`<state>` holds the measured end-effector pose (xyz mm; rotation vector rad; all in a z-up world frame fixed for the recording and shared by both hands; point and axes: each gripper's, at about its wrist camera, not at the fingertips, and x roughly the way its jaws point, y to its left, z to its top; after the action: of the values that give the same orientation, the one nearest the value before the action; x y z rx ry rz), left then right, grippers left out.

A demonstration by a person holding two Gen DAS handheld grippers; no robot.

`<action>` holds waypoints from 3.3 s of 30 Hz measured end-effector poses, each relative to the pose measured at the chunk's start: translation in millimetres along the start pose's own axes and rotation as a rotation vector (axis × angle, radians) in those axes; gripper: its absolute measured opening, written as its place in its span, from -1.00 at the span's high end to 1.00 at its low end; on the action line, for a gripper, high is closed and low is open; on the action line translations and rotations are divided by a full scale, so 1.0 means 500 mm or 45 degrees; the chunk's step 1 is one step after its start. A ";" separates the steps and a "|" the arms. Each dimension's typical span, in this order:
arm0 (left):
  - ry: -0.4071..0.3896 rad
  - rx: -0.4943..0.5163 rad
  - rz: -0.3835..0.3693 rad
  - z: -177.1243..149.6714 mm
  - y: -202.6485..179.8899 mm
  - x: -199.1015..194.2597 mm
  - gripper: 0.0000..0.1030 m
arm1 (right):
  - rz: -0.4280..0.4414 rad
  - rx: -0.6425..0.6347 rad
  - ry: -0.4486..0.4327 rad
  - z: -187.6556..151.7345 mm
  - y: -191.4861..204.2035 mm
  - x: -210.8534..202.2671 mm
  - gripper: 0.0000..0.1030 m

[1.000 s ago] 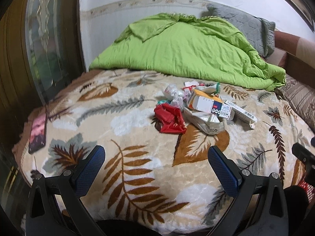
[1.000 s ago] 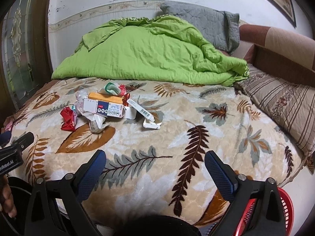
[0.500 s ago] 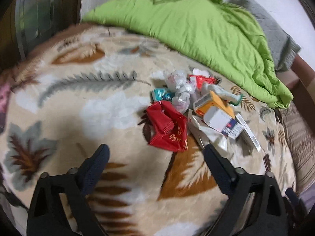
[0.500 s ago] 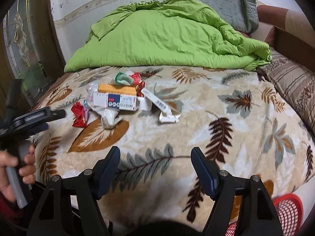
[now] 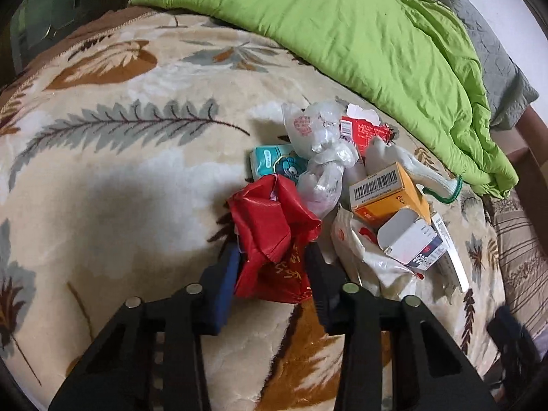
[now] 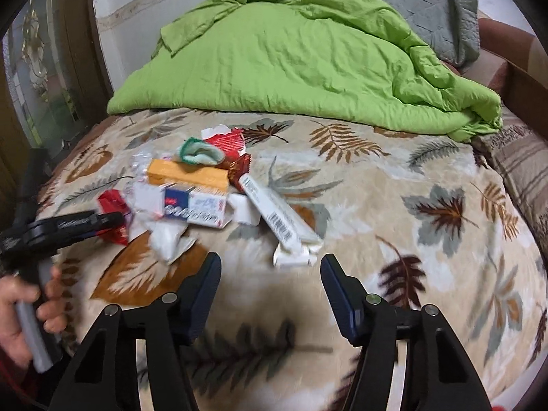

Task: Collect trash
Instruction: 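Grasp the red snack bag with the left tool while the right grasps the white barcode box, then carry both items to the red basket and open both tools over it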

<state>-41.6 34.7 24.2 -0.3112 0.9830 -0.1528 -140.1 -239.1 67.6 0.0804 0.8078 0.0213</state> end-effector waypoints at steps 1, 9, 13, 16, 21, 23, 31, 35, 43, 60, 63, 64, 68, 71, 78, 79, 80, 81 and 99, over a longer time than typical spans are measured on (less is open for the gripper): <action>-0.008 0.006 -0.006 0.000 -0.001 -0.002 0.37 | -0.007 -0.012 0.009 0.007 0.001 0.014 -0.17; -0.067 0.041 -0.003 -0.006 0.001 -0.029 0.42 | -0.117 -0.078 0.112 0.042 0.000 0.134 0.30; -0.108 0.088 0.020 -0.008 -0.010 -0.041 0.42 | -0.125 -0.068 0.099 0.040 0.000 0.140 0.53; -0.139 0.119 0.039 -0.010 -0.019 -0.050 0.42 | -0.107 -0.026 0.057 0.038 -0.006 0.122 0.60; -0.194 0.176 0.066 -0.018 -0.034 -0.069 0.42 | -0.058 0.086 0.010 0.030 -0.021 0.081 0.63; -0.218 0.200 0.073 -0.022 -0.039 -0.079 0.42 | -0.025 0.138 -0.006 0.021 -0.025 0.061 0.70; -0.235 0.239 0.047 -0.048 -0.044 -0.104 0.42 | 0.049 0.244 -0.018 -0.006 -0.019 0.011 0.70; -0.236 0.264 0.057 -0.053 -0.049 -0.105 0.42 | 0.076 0.254 0.068 -0.007 -0.021 0.036 0.66; -0.238 0.302 0.052 -0.062 -0.062 -0.104 0.42 | 0.037 0.229 0.140 -0.010 -0.018 0.059 0.62; -0.295 0.421 0.027 -0.115 -0.109 -0.145 0.42 | 0.108 0.257 -0.229 -0.044 0.022 -0.079 0.69; -0.292 0.458 0.029 -0.133 -0.124 -0.147 0.42 | 0.139 0.287 -0.220 -0.057 0.020 -0.083 0.69; -0.292 0.466 0.031 -0.137 -0.127 -0.147 0.42 | 0.147 0.295 -0.211 -0.061 0.020 -0.082 0.69; -0.289 0.486 0.028 -0.148 -0.136 -0.148 0.42 | 0.160 0.297 -0.210 -0.067 0.023 -0.085 0.69; -0.272 0.486 0.001 -0.153 -0.141 -0.150 0.42 | 0.175 0.289 -0.207 -0.073 0.027 -0.093 0.69; -0.180 0.558 -0.166 -0.192 -0.195 -0.166 0.42 | 0.206 0.354 -0.189 -0.109 -0.017 -0.156 0.69; -0.164 0.577 -0.199 -0.201 -0.208 -0.170 0.42 | 0.202 0.378 -0.194 -0.120 -0.037 -0.180 0.69; -0.146 0.604 -0.234 -0.211 -0.226 -0.175 0.42 | 0.191 0.400 -0.199 -0.130 -0.057 -0.201 0.69; -0.126 0.638 -0.271 -0.224 -0.248 -0.181 0.42 | 0.178 0.425 -0.203 -0.140 -0.077 -0.222 0.69; 0.374 1.113 -0.784 -0.550 -0.658 -0.210 0.30 | -0.296 0.894 -0.129 -0.468 -0.383 -0.494 0.63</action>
<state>-324.7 -300.6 73.2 0.2361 0.9898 -1.1780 -482.2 -427.5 69.6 0.6443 0.6885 -0.4848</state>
